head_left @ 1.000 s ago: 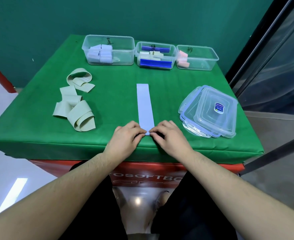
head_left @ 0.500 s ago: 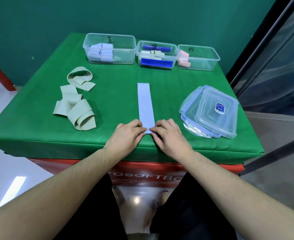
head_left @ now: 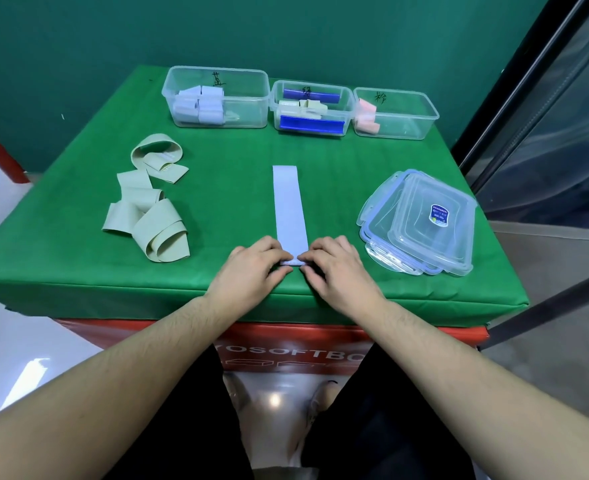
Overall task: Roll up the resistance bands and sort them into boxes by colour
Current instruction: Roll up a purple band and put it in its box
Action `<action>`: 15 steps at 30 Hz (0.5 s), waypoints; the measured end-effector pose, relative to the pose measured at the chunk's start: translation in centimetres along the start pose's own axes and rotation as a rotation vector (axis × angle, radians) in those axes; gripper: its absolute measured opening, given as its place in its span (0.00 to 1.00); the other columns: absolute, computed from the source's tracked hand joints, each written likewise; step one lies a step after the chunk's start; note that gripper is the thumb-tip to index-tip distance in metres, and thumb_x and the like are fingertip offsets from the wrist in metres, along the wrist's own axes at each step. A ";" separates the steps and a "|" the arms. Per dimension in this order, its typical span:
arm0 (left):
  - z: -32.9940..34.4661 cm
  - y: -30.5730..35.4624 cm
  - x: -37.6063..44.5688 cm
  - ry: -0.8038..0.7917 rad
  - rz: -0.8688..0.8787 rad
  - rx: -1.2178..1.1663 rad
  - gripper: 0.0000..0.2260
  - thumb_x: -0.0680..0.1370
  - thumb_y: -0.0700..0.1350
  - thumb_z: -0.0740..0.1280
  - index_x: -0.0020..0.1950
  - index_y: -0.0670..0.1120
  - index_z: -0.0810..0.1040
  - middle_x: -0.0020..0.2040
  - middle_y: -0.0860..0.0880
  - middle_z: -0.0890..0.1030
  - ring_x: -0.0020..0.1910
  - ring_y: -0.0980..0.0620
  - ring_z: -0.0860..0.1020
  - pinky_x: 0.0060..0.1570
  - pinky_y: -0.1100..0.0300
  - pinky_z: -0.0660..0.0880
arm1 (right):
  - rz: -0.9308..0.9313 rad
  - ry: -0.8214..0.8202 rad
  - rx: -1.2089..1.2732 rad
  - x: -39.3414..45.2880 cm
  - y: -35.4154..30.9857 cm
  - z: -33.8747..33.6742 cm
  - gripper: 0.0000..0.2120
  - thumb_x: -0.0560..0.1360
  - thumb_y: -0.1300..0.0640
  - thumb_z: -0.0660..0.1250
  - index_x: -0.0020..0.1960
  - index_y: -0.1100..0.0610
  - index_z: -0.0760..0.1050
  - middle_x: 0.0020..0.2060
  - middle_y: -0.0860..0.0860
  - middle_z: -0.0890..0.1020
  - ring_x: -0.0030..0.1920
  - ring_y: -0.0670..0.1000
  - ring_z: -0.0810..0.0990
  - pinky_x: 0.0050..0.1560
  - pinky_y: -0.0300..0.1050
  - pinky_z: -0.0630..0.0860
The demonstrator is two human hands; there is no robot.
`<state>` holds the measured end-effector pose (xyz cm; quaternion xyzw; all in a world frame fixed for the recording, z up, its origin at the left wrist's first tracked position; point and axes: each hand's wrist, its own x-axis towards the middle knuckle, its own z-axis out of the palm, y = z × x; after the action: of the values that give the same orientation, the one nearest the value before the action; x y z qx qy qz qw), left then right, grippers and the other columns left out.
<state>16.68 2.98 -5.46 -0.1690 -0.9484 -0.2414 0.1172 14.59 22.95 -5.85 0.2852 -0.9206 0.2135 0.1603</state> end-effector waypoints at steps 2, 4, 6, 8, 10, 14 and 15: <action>0.1 0.1 0.1 0.008 0.002 0.001 0.10 0.79 0.49 0.68 0.57 0.48 0.83 0.52 0.53 0.77 0.49 0.51 0.78 0.48 0.54 0.69 | 0.001 -0.003 0.002 0.1 -0.1 0.0 0.08 0.76 0.55 0.70 0.54 0.56 0.82 0.48 0.51 0.80 0.49 0.53 0.70 0.51 0.49 0.70; 0.0 0.2 0.2 0.029 -0.008 -0.023 0.09 0.79 0.48 0.68 0.56 0.48 0.83 0.51 0.52 0.78 0.47 0.52 0.78 0.47 0.54 0.71 | 0.017 -0.015 0.011 0.2 -0.2 0.0 0.08 0.77 0.55 0.70 0.54 0.57 0.82 0.48 0.51 0.80 0.48 0.54 0.72 0.52 0.50 0.72; -0.1 0.3 0.1 0.047 -0.024 -0.056 0.08 0.79 0.49 0.69 0.55 0.48 0.84 0.50 0.52 0.79 0.46 0.52 0.78 0.48 0.54 0.72 | 0.025 -0.017 0.015 0.3 -0.3 -0.1 0.08 0.77 0.56 0.69 0.54 0.56 0.82 0.47 0.51 0.80 0.47 0.54 0.73 0.52 0.51 0.73; 0.0 0.4 -0.2 0.062 -0.019 -0.061 0.08 0.79 0.48 0.69 0.55 0.48 0.84 0.50 0.53 0.79 0.45 0.53 0.78 0.47 0.54 0.71 | 0.018 -0.016 0.016 0.1 -0.5 -0.2 0.08 0.78 0.56 0.69 0.55 0.56 0.82 0.47 0.50 0.80 0.47 0.54 0.73 0.51 0.50 0.73; 0.1 0.4 -0.6 0.071 -0.012 -0.053 0.08 0.79 0.49 0.69 0.55 0.49 0.84 0.50 0.53 0.79 0.45 0.54 0.78 0.47 0.56 0.69 | 0.008 -0.013 0.020 -0.3 -0.6 -0.4 0.08 0.78 0.55 0.69 0.55 0.56 0.82 0.47 0.50 0.80 0.46 0.54 0.73 0.51 0.49 0.72; 0.3 0.4 -1.4 0.076 -0.004 -0.100 0.08 0.79 0.49 0.69 0.55 0.50 0.84 0.50 0.55 0.79 0.45 0.56 0.77 0.46 0.53 0.72 | 0.009 -0.021 0.052 -1.2 -0.8 -0.6 0.08 0.78 0.54 0.69 0.55 0.55 0.82 0.46 0.49 0.80 0.46 0.53 0.73 0.51 0.49 0.73; 0.3 0.3 -1.6 0.076 -0.002 -0.123 0.07 0.79 0.49 0.69 0.54 0.51 0.83 0.49 0.56 0.79 0.44 0.58 0.76 0.46 0.52 0.73 | 0.010 -0.027 0.058 -1.3 -0.8 -0.7 0.08 0.78 0.54 0.68 0.55 0.55 0.82 0.47 0.49 0.80 0.46 0.53 0.73 0.51 0.49 0.73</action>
<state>18.18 2.97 -6.05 -0.1654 -0.9269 -0.3055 0.1423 16.26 23.29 -5.54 0.2880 -0.9175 0.2371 0.1383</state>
